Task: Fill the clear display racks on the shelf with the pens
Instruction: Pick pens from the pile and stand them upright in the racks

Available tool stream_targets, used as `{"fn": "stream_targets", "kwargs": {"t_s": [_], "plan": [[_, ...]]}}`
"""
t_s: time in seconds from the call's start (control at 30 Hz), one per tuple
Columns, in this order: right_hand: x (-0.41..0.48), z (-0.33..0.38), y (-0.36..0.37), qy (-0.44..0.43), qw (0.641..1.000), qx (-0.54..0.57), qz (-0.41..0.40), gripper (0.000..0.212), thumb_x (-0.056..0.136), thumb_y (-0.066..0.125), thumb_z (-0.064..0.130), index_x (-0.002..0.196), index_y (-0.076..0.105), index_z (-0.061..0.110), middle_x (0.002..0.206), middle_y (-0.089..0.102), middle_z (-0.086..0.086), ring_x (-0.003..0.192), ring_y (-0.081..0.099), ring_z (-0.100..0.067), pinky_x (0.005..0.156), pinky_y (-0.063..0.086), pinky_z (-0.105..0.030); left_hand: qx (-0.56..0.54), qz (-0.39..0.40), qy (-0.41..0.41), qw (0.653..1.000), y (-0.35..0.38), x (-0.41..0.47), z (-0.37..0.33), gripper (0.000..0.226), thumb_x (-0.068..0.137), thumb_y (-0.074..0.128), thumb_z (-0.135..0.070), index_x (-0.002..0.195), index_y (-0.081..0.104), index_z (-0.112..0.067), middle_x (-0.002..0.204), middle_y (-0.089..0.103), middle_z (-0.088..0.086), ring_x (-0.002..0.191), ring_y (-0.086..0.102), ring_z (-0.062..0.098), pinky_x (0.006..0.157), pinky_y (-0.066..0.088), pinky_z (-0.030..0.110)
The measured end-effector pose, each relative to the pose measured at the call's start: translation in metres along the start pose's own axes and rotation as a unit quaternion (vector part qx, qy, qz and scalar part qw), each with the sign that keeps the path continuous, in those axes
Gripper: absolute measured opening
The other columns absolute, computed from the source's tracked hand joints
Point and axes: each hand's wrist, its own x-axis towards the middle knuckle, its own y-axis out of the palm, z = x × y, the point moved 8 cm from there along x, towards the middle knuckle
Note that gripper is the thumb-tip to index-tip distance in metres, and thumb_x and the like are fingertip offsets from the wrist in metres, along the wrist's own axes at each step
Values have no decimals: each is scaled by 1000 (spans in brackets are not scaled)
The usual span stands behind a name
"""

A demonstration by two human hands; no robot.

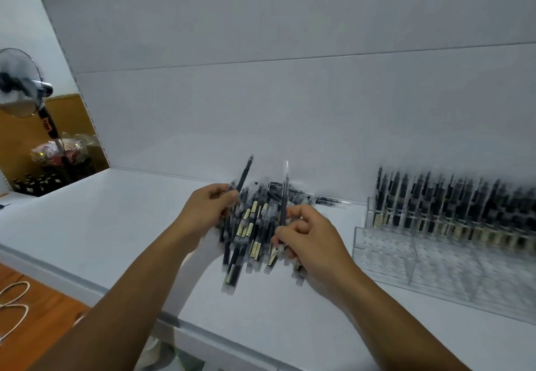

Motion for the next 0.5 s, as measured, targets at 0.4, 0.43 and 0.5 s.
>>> {"fn": "stream_targets", "kwargs": {"t_s": [0.4,0.43,0.5], "plan": [[-30,58,-140,-58,987,-98,-114,8,94,62,21,101,61,18,80,75,1,59,63,-7,53,46,-19,-199,145,101,964,148,-18,-70,11,95,58,-23,98,68,-20,82,68,-7,55,49,7,47,39,18],[-34,58,-158,-56,984,-103,-137,8,94,62,21,100,62,15,81,75,0,60,63,-9,54,47,-21,-209,158,103,960,163,-20,-74,11,95,58,-22,99,67,-19,82,69,-6,55,49,7,47,39,18],[-42,55,-190,-52,976,-113,-180,11,95,62,22,96,64,12,83,74,-1,62,63,-11,57,49,-24,-222,186,103,952,190,-23,-82,12,95,58,-21,103,66,-18,81,69,-6,54,49,7,47,39,18]]}}
